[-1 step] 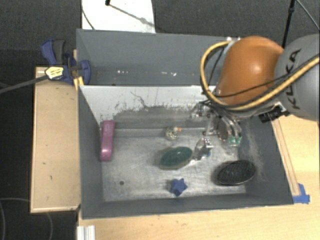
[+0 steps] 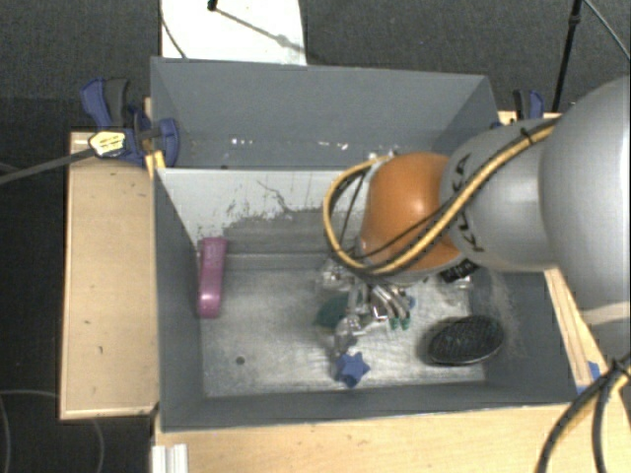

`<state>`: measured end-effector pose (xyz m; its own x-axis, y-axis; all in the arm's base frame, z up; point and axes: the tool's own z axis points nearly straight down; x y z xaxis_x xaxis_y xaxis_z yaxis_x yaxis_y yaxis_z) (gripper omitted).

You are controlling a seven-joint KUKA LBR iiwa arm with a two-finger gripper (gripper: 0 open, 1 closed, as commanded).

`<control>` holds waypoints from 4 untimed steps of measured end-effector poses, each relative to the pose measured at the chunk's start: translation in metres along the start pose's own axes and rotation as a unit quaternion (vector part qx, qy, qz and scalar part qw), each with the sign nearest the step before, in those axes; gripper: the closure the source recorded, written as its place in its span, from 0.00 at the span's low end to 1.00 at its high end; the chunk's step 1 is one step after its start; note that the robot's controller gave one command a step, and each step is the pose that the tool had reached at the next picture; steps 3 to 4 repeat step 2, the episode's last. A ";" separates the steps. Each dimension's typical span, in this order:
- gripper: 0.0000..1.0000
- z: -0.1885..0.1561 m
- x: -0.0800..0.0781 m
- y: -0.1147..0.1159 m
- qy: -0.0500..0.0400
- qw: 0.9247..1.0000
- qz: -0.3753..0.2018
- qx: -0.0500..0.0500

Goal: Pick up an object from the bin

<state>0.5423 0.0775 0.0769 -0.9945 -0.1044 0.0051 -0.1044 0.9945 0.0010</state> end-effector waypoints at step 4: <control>1.00 -0.147 0.002 0.021 -0.008 0.993 -0.118 0.001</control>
Offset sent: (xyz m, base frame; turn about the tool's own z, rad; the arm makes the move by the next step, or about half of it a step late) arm 0.0000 0.0000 0.0000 0.0000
